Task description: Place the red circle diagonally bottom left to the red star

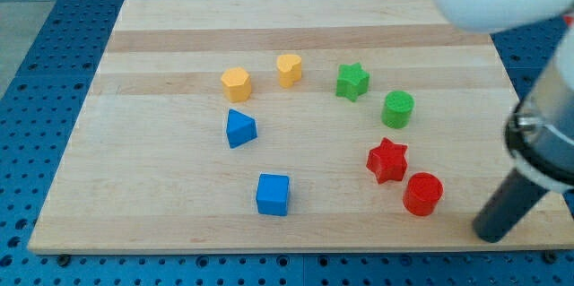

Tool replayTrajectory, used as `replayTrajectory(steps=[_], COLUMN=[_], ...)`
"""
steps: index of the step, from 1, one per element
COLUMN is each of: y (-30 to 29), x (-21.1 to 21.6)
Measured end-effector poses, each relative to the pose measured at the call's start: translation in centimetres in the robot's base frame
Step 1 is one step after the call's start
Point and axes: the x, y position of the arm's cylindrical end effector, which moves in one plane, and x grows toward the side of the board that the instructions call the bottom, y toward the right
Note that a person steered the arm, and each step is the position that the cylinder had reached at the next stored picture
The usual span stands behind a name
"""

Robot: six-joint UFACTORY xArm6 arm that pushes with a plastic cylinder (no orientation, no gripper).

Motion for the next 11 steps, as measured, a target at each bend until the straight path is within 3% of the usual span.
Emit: replayTrajectory(steps=[2, 4, 5, 7, 8, 11], y=[-1.1, -10.2, -11.4, -3.1, -2.7, -11.2], x=[-1.7, -1.6, -1.3, -1.4, -3.7, -3.9])
